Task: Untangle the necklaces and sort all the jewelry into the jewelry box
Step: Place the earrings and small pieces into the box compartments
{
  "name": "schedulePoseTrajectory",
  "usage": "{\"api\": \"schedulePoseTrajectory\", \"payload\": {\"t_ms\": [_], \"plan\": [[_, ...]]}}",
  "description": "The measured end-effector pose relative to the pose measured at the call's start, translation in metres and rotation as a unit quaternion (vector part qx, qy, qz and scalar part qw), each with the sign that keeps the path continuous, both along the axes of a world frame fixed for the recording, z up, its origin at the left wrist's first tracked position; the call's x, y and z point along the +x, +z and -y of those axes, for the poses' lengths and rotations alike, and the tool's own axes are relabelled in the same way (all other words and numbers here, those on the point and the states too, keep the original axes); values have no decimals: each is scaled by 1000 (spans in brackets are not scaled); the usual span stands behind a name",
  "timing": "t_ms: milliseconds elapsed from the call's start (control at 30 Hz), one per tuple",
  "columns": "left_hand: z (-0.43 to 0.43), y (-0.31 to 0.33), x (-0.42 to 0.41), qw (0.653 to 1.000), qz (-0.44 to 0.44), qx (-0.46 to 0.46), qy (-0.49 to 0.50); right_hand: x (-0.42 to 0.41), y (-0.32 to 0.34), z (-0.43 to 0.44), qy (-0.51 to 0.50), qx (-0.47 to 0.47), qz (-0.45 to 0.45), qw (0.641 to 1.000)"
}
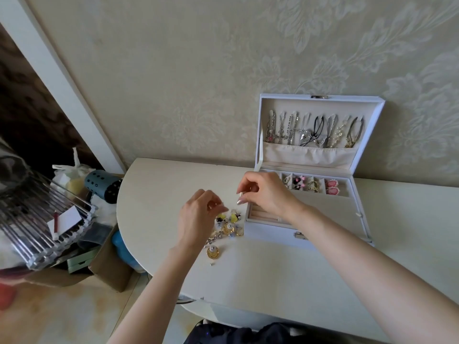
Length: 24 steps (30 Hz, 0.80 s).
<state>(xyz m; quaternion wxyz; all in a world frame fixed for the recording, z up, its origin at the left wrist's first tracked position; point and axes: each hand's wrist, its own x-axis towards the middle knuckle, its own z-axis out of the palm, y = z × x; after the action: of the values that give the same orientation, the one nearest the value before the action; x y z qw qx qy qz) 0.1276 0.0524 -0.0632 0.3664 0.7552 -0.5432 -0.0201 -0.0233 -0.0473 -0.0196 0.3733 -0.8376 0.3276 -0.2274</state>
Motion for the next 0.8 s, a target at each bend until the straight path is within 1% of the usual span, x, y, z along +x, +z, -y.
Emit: {"api": "schedulePoseTrajectory", "payload": {"t_ms": [167,300,400,533,667,800], "plan": [[32,7,-32,994,-70,-29,-83,-20,3,13,-79,4,21,997],[54,10,-57,988,-102,-38,-112,-45,5,31,-146,-26,-15,989],[71,10,-77,985,-101,-36,-135,-68,5,48,-189,-44,-49,980],[94,9,-103,982,-89,-29,-166,-96,2,65,-221,-49,-68,972],[114,7,-122,977,-94,-27,-188,-113,1,75,-245,-75,-85,963],[129,7,-133,977,-69,-43,-197,-121,-1,81,-256,-98,-86,958]]}}
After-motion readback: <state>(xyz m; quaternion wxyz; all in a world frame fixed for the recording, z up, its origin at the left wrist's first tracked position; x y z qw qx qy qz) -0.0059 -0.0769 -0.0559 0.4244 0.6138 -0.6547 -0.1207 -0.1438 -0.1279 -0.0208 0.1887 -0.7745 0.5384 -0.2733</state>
